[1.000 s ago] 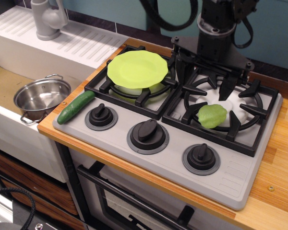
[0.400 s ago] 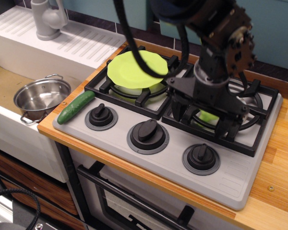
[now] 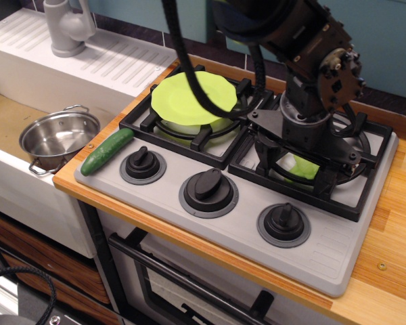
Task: Put cauliflower on plate and pickle in pot or pan in sink
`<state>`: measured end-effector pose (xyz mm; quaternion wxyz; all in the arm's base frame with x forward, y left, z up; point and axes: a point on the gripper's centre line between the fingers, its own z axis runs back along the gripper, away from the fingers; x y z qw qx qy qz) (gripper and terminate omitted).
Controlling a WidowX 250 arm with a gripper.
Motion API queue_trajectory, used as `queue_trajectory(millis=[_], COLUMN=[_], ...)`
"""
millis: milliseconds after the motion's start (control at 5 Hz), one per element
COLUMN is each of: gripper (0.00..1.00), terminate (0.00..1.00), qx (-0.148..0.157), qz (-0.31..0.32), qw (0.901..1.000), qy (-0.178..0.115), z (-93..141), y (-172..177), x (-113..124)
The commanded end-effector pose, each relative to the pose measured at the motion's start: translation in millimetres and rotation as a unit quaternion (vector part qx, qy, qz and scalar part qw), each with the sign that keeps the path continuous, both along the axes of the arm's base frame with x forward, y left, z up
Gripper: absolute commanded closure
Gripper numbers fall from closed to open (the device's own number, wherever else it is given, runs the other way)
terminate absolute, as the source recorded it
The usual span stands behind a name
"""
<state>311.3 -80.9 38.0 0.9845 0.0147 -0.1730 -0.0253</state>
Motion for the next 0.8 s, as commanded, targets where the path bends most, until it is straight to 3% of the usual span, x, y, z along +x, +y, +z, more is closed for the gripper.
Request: queue_trajectory(millis=[0,400,600], gripper=[0.00,0.00,1.00], terminate=[0.00,0.00,0.00], qx=[-0.005,-0.008,-0.007], qz=[-0.013,-0.038,-0.045], qw=[0.9993,0.9979,0.9982], qy=[-0.034,-0.051,-0.040], z=[14,9,10], y=[0,-4,-3], x=[16,26,32])
